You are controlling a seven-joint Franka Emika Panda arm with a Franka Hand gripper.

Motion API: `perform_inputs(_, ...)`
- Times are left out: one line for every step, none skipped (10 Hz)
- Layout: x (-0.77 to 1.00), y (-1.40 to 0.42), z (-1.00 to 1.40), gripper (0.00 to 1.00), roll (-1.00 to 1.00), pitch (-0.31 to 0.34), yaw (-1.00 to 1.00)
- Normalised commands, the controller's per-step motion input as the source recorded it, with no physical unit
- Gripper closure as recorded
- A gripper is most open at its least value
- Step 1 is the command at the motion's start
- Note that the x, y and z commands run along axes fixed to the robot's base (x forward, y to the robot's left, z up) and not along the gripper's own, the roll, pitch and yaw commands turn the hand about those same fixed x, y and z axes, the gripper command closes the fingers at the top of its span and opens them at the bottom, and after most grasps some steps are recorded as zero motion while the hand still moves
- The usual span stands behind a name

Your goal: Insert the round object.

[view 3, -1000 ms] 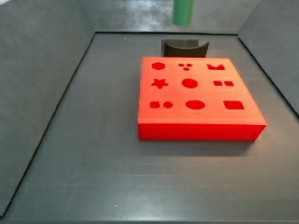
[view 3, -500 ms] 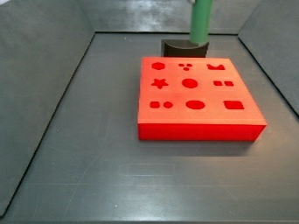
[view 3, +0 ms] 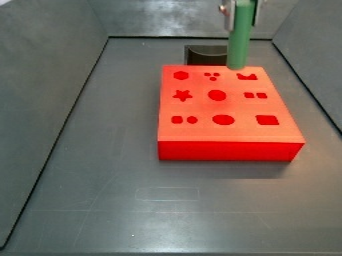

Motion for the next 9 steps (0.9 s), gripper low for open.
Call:
perform_inputs(0.05,-0.27,-0.36,1.0,0.32,0.107,0.0)
perform_inputs(0.0,-0.2,-0.29,1.0,0.2,0.134,-0.03)
perform_inputs(0.0,-0.11,-0.22,1.0,0.15,0.129,-0.07)
perform_inputs(-0.03,-0.02,-0.17,1.0,0.07,0.091,-0.08)
perform_inputs(-0.19,0.0,-0.19,1.0,0.0,0.099,-0.19)
perform_inputs(-0.22,0.01,-0.17,1.0,0.0,0.116,-0.17)
perform_inputs(-0.01,0.01,-0.04,1.0,0.03,0.204,-0.25)
perform_inputs(0.0,0.0,0.0,1.0,0.01,0.197,-0.27)
perform_inputs(0.03,-0.03,0.0,1.0,0.06,0.18,-0.25)
